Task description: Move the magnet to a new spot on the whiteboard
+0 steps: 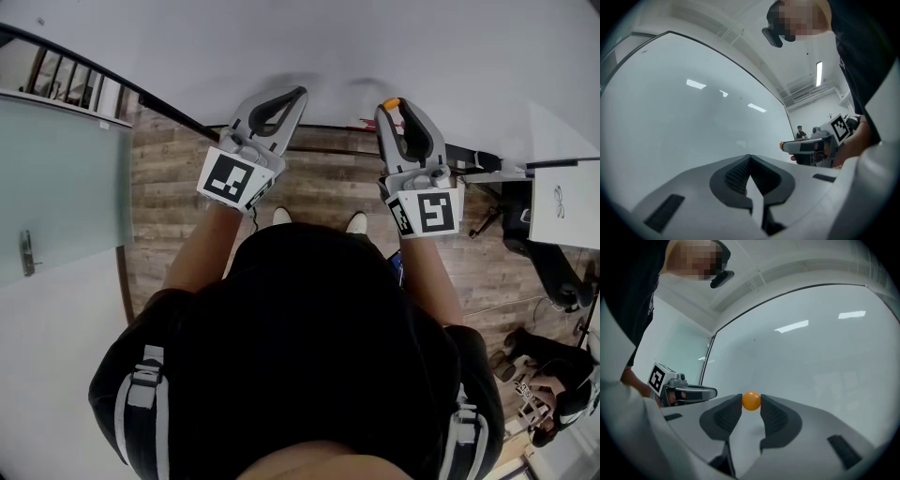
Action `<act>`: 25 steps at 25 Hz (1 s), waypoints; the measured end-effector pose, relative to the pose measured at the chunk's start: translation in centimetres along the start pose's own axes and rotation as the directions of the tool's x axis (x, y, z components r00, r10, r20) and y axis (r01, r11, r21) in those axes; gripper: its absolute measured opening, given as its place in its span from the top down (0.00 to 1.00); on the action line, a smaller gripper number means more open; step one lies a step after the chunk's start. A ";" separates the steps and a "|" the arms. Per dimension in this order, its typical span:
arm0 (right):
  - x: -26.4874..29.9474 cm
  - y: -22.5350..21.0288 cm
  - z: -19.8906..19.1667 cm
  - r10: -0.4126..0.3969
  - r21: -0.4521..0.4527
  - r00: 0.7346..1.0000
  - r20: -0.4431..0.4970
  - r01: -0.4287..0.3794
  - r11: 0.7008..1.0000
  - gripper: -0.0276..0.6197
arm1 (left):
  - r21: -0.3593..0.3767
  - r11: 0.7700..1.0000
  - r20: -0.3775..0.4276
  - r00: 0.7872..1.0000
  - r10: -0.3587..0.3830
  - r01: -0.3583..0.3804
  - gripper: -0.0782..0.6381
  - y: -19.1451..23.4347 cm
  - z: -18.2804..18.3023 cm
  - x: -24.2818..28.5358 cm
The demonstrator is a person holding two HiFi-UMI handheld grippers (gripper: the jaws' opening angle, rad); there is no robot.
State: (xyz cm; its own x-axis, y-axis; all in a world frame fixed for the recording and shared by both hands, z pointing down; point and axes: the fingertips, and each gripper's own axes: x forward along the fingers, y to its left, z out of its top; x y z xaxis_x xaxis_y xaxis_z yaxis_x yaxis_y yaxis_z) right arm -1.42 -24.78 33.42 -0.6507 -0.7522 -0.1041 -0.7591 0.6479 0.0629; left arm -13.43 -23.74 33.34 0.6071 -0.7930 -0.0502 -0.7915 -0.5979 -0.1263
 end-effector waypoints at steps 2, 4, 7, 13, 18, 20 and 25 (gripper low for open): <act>0.4 0.6 0.3 -0.002 -0.017 1.000 0.003 0.002 1.000 0.77 | 0.009 1.000 0.002 1.000 0.004 -0.004 0.89 0.4 0.3 -0.5; 1.2 1.4 0.5 -0.004 -0.026 1.000 0.007 0.004 1.000 0.77 | 0.019 1.000 0.002 1.000 0.008 -0.008 0.89 1.0 0.4 -1.1; 2.6 2.5 0.7 -0.013 -0.027 1.000 0.008 0.013 1.000 0.77 | 0.037 0.999 -0.005 1.000 0.015 -0.015 0.89 2.0 0.3 -1.8; 7.1 9.4 1.3 -0.033 -0.059 0.999 0.005 0.034 0.998 0.77 | 0.032 0.998 0.001 0.999 0.054 -0.054 0.89 7.9 0.2 -7.6; 9.9 12.7 0.7 -0.054 -0.056 0.998 -0.010 0.053 0.997 0.77 | 0.031 0.996 -0.004 0.996 0.084 -0.084 0.89 11.5 -0.4 -10.5; 11.0 13.7 0.2 -0.065 -0.050 0.998 -0.020 0.064 0.997 0.77 | 0.029 0.996 -0.007 0.996 0.090 -0.089 0.89 12.6 -0.8 -11.3; 13.2 15.4 -0.5 -0.078 -0.062 0.997 -0.028 0.076 0.995 0.77 | 0.009 0.995 -0.010 0.995 0.100 -0.100 0.89 14.5 -1.7 -12.4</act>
State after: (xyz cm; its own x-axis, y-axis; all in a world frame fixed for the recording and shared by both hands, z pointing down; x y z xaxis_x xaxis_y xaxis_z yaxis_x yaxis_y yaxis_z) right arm -21.74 -24.80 33.48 -0.5899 -0.8034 -0.0809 -0.8061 0.5802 0.1164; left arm -32.59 -22.77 33.81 0.5241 -0.8500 -0.0528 -0.8476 -0.5146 -0.1297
